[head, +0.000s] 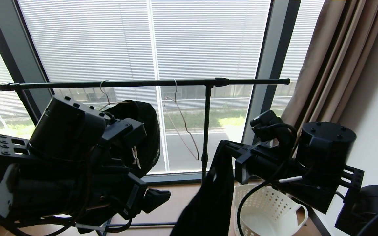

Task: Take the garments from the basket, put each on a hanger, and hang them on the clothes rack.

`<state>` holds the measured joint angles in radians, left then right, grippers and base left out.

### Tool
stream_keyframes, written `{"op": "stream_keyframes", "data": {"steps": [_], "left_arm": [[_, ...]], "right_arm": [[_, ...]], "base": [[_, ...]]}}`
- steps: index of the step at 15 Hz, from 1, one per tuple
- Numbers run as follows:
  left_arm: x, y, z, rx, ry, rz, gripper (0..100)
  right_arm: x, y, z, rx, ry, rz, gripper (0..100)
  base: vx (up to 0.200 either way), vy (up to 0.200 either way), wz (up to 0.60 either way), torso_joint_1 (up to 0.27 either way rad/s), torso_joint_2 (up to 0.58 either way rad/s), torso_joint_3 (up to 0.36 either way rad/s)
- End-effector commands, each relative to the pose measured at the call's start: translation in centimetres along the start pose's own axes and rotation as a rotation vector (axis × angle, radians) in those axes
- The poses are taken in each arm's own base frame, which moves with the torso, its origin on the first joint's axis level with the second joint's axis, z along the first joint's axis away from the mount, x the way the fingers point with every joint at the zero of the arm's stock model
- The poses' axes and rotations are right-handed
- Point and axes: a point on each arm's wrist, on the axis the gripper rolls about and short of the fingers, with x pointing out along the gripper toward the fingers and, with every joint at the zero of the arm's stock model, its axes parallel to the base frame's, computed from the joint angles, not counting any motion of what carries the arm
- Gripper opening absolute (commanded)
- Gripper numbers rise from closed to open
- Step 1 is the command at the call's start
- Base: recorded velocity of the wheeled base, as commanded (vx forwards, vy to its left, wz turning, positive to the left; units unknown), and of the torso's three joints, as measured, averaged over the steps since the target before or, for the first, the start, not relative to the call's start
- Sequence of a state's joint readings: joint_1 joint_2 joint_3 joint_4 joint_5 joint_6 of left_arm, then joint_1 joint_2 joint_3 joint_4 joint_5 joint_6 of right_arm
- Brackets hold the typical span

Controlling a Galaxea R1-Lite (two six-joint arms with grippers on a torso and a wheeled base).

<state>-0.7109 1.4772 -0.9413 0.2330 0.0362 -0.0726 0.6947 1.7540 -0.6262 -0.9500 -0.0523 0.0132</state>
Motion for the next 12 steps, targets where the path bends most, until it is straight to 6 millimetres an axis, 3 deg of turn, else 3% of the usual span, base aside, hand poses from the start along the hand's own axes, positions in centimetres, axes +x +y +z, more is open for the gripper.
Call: {"op": "stream_keyframes", "data": {"steps": [1,5,7,12], "left_arm": [[0.1,0.1,-0.3,0.005,0.012,0.004,100],[1.4,1.2,0.1,-0.047,-0.071,-0.017,100],[3.3,1.7,0.3,-0.077,-0.085,0.011,100],[3.9,1.8,0.6,-0.129,-0.102,0.027,100]], "right_arm": [[-0.9,-0.4,0.9,0.017,-0.034,-0.013,0],[-3.3,-3.2,-0.3,0.056,-0.009,-0.127,0],[-3.4,-3.3,-0.4,0.055,-0.004,-0.133,0],[-3.7,-3.9,-0.1,0.056,-0.018,-0.163,0]], "base": [[0.0,0.0,0.0,0.0,0.0,0.0],[0.0,0.0,0.0,0.0,0.0,0.0],[0.0,0.0,0.0,0.0,0.0,0.0],[0.0,0.0,0.0,0.0,0.0,0.0]]}}
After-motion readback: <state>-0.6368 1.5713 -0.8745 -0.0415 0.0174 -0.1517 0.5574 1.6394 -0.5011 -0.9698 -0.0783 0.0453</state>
